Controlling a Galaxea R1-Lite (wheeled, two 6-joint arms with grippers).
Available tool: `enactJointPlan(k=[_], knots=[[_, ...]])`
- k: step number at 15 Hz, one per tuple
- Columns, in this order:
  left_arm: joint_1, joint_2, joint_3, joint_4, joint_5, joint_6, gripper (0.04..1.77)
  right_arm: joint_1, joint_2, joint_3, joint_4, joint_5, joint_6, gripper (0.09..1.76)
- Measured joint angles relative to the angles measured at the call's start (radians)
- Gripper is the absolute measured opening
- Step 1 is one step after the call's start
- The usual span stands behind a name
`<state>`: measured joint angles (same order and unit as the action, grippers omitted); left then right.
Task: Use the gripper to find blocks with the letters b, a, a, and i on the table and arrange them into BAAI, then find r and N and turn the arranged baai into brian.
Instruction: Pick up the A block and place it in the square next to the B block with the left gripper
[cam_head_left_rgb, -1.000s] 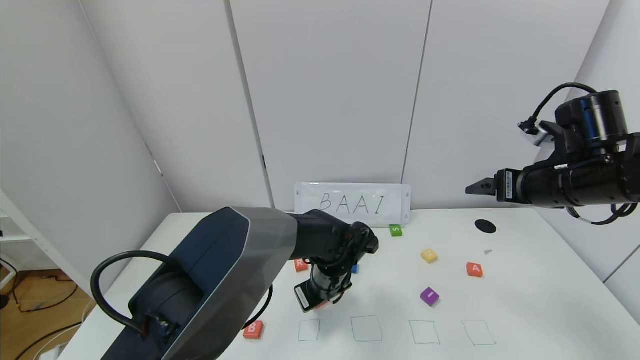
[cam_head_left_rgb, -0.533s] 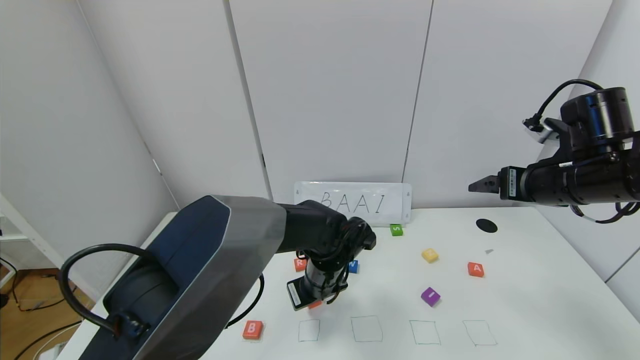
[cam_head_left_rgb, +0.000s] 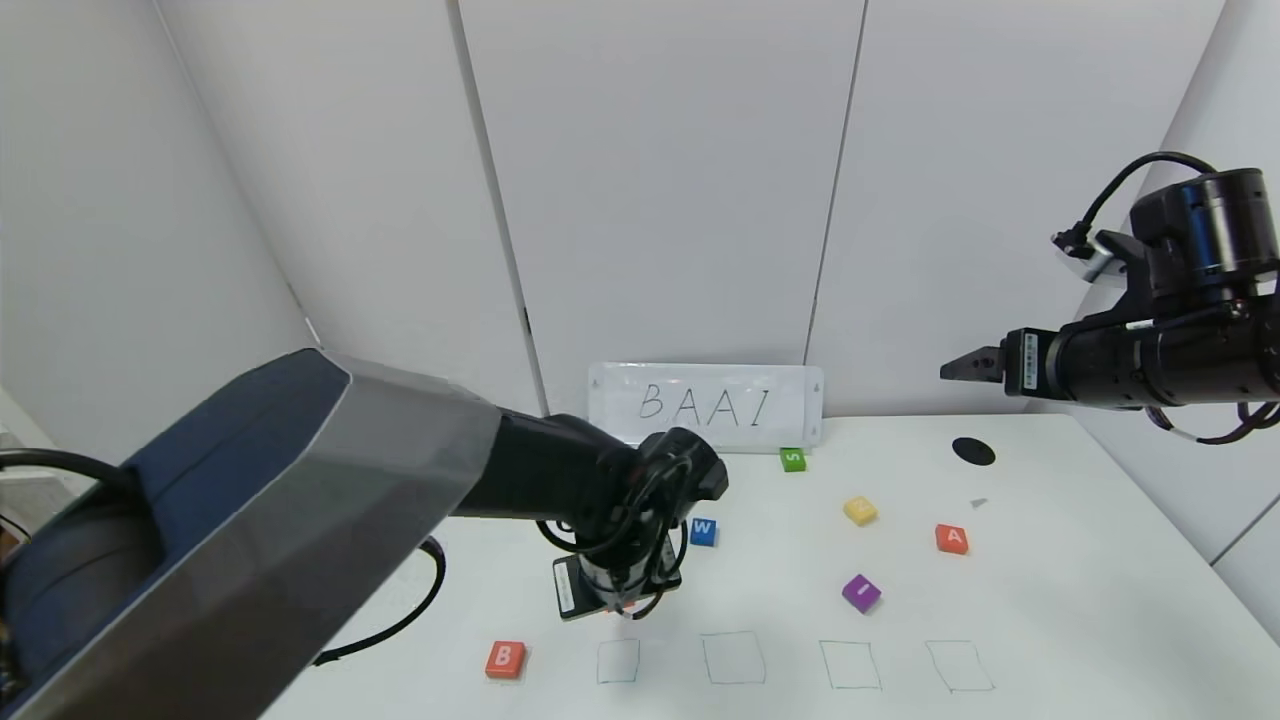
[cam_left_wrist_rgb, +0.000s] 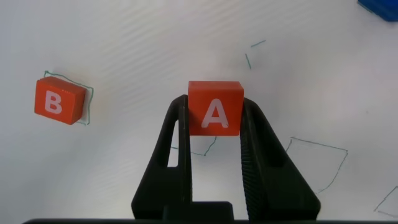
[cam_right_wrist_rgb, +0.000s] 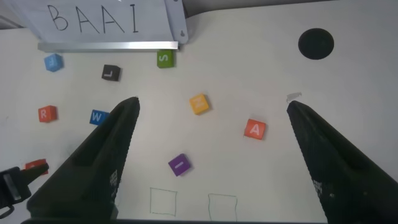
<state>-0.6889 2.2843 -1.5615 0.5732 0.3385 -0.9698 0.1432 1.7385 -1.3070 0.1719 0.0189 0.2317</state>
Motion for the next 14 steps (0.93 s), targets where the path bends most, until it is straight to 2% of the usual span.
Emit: enactJointPlan(k=[2, 5, 8, 14], knots=[[0.0, -0.066, 0.153, -0.111, -0.031, 0.097, 0.51, 0.0, -0.001, 0.0, 0.0, 0.001, 0.0, 1.71], [-0.002, -0.147, 0.319, -0.195, -0.127, 0.237, 0.51, 0.0, -0.001, 0.0, 0.0, 0.0, 0.0, 1.71], [-0.006, -0.177, 0.381, -0.22, -0.14, 0.289, 0.51, 0.0, -0.001, 0.0, 0.0, 0.0, 0.0, 1.71], [-0.028, -0.162, 0.399, -0.294, -0.142, 0.277, 0.51, -0.003, -0.001, 0.0, -0.001, -0.001, 0.0, 1.71]])
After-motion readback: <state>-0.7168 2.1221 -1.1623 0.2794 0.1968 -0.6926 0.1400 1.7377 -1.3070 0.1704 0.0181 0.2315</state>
